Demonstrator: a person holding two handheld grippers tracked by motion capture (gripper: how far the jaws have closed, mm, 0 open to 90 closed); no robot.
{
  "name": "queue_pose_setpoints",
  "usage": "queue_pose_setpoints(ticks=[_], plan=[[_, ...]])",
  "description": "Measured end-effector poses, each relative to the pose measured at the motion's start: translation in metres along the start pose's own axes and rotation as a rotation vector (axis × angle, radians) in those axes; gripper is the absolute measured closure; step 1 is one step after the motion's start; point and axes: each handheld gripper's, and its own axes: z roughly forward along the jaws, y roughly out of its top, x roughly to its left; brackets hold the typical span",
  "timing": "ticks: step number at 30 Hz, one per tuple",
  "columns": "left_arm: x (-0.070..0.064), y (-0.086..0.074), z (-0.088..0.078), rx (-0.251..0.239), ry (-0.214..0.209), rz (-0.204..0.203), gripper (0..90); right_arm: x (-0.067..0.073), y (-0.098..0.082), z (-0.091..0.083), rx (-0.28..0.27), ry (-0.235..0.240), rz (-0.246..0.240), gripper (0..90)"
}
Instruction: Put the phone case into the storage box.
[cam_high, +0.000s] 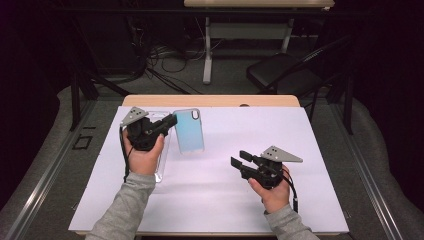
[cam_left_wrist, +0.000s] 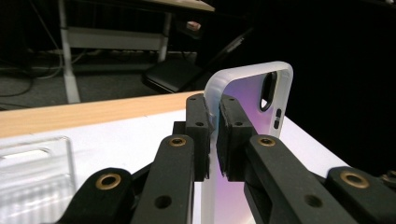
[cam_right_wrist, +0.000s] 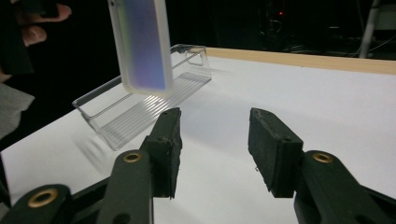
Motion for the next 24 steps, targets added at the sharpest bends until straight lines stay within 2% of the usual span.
queue_pose_setpoints(ticks=[6,8,13,24], plan=[[0.013,0.015,-0.009,-0.031,0.031,0.012,84.2,-0.001,0.0,0.001,0.011,-0.022,-0.002,51.9],[0.017,0.019,-0.011,-0.039,0.044,0.01,84.2,-0.001,-0.001,0.001,0.008,-0.039,-0.024,51.2],[0.03,0.03,-0.017,-0.057,0.065,0.002,84.2,-0.002,-0.001,0.003,0.007,-0.037,-0.03,49.2],[0.046,0.038,-0.018,-0.07,0.093,-0.005,84.2,-0.004,-0.002,0.004,0.013,-0.041,-0.019,47.4]])
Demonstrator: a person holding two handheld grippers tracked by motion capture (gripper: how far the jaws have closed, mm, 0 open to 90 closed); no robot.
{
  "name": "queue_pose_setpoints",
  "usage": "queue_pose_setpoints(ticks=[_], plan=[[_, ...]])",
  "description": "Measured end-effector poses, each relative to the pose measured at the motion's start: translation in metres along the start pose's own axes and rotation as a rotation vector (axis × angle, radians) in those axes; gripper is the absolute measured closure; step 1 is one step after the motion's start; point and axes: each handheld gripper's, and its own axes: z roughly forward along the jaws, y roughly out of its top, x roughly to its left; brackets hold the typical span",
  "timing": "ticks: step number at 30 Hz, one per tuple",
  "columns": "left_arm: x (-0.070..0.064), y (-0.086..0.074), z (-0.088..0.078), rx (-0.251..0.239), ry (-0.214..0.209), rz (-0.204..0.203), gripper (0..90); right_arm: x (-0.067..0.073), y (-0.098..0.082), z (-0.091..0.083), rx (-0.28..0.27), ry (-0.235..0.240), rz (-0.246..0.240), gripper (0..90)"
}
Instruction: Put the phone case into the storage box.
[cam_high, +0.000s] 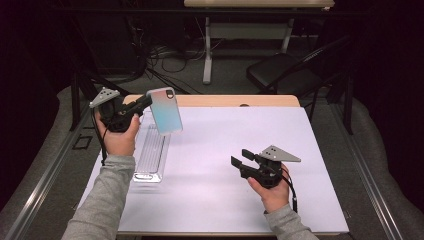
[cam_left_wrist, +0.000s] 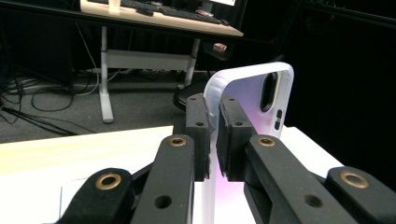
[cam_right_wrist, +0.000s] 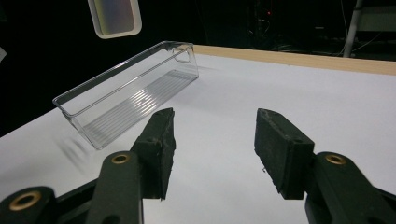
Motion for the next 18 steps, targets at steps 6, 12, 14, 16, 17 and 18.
queue_pose_setpoints(ticks=[6,12,14,16,17,18], plan=[[0.005,0.004,0.003,-0.001,0.011,0.014,84.2,-0.002,-0.001,0.0,0.002,-0.012,0.007,46.2],[0.015,0.009,0.008,-0.003,0.027,0.02,84.2,-0.003,-0.001,0.0,-0.001,-0.021,0.015,46.0],[0.017,0.01,0.01,-0.004,0.032,0.017,84.2,-0.004,-0.001,0.0,-0.001,-0.023,0.011,46.0],[0.021,0.011,0.011,-0.004,0.038,0.023,84.2,-0.004,-0.001,0.001,0.003,-0.026,0.009,45.3],[0.023,0.013,0.012,-0.004,0.038,0.026,84.2,-0.004,-0.002,0.001,0.002,-0.032,0.005,44.4],[0.024,0.013,0.013,-0.002,0.04,0.026,84.2,-0.004,-0.002,0.001,0.003,-0.045,-0.005,43.4]])
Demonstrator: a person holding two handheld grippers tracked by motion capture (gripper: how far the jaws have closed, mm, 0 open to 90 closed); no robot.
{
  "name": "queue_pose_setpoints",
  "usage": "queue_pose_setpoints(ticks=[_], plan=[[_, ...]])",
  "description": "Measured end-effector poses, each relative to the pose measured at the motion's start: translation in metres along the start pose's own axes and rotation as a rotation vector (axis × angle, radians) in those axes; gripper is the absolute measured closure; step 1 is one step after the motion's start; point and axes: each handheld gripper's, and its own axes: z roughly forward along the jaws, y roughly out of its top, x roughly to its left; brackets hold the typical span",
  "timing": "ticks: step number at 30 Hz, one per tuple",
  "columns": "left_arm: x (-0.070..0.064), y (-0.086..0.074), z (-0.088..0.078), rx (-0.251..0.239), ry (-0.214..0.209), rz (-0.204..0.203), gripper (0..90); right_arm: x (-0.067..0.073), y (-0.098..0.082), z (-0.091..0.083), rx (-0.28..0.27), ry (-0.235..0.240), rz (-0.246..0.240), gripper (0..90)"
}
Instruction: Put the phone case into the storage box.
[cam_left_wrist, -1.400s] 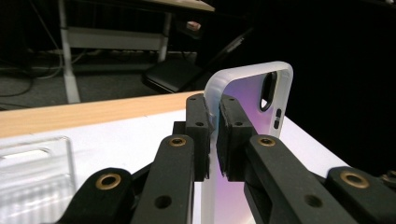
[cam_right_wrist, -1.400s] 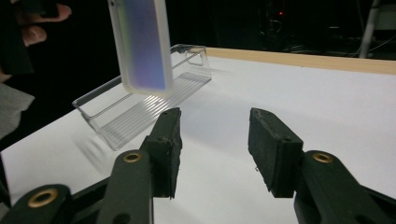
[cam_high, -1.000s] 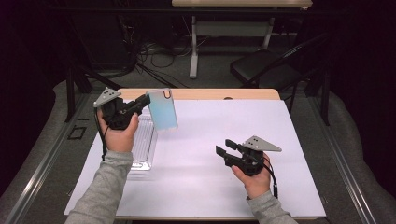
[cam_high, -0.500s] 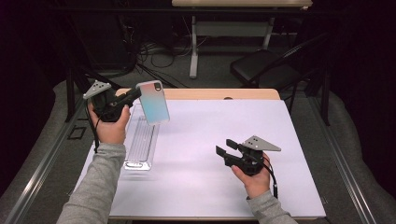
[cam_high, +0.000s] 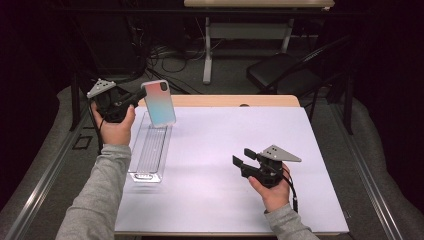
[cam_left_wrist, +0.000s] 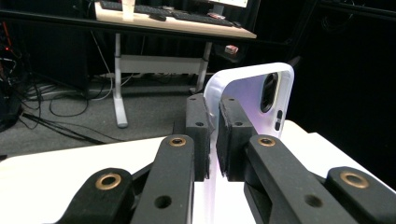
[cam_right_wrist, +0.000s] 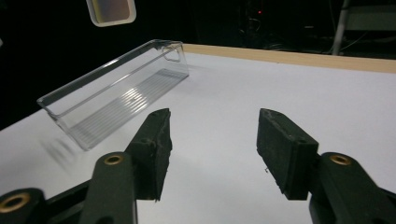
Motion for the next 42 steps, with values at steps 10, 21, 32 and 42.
queue_pose_setpoints(ticks=[10,21,32,42], plan=[[0.015,0.009,0.007,-0.006,0.017,-0.009,84.2,-0.003,0.001,0.0,-0.017,-0.039,-0.018,28.9],[0.029,0.011,0.016,-0.012,0.026,0.002,84.2,-0.003,0.001,0.001,-0.003,-0.044,-0.03,19.0],[0.043,0.008,0.029,-0.001,0.021,0.003,84.3,-0.005,0.0,-0.006,0.009,-0.03,0.014,19.1],[0.063,0.003,0.037,-0.004,0.023,-0.026,84.2,-0.01,0.0,-0.014,-0.004,-0.058,0.004,19.0]])
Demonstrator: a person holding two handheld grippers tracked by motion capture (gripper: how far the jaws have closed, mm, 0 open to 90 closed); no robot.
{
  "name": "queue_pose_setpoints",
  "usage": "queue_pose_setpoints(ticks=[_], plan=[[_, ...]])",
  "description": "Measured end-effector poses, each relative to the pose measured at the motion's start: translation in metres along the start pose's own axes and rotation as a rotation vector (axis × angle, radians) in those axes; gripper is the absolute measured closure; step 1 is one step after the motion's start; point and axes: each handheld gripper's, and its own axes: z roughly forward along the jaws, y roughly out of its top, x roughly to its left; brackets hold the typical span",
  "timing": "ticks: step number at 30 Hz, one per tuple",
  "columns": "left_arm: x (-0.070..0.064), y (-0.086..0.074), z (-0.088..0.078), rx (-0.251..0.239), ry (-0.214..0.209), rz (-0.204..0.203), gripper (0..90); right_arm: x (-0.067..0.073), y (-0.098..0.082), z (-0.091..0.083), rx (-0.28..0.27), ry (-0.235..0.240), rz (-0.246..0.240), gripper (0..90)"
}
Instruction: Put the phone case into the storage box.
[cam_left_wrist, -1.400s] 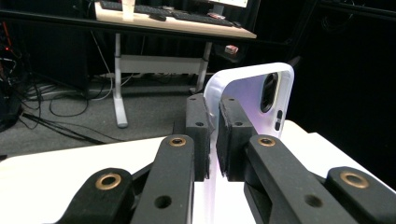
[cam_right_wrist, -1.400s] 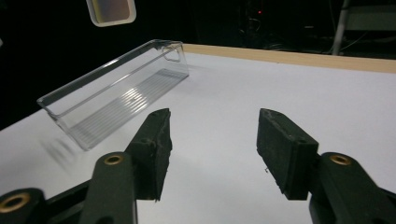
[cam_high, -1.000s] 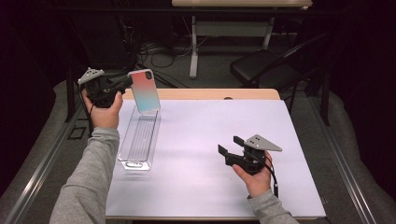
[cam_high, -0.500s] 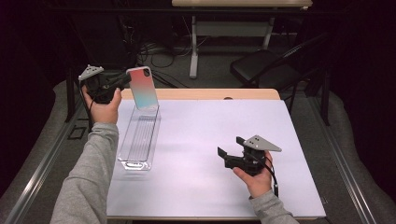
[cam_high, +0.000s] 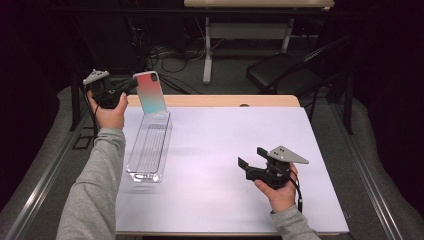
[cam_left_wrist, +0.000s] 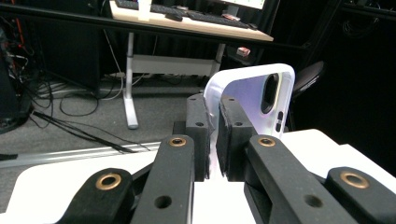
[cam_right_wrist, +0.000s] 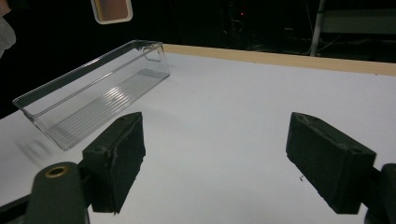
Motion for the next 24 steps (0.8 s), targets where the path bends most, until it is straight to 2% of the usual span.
queue_pose_setpoints(ticks=[3,10,14,17,24], plan=[[0.002,-0.001,0.002,-0.002,0.0,-0.005,84.2,-0.003,0.0,-0.003,-0.007,0.003,0.023,18.9],[0.007,-0.007,0.008,0.002,-0.001,-0.024,84.2,-0.008,-0.002,-0.009,-0.018,-0.005,0.02,18.9],[0.005,-0.009,0.011,0.007,-0.002,-0.014,84.2,-0.01,-0.003,-0.014,-0.021,-0.004,0.022,17.0],[0.003,-0.012,0.013,0.01,-0.004,0.007,84.2,-0.01,-0.003,-0.017,-0.013,-0.006,0.004,14.6],[0.007,-0.023,0.015,0.012,-0.005,0.006,84.2,-0.012,-0.005,-0.021,-0.01,-0.016,-0.002,14.3]])
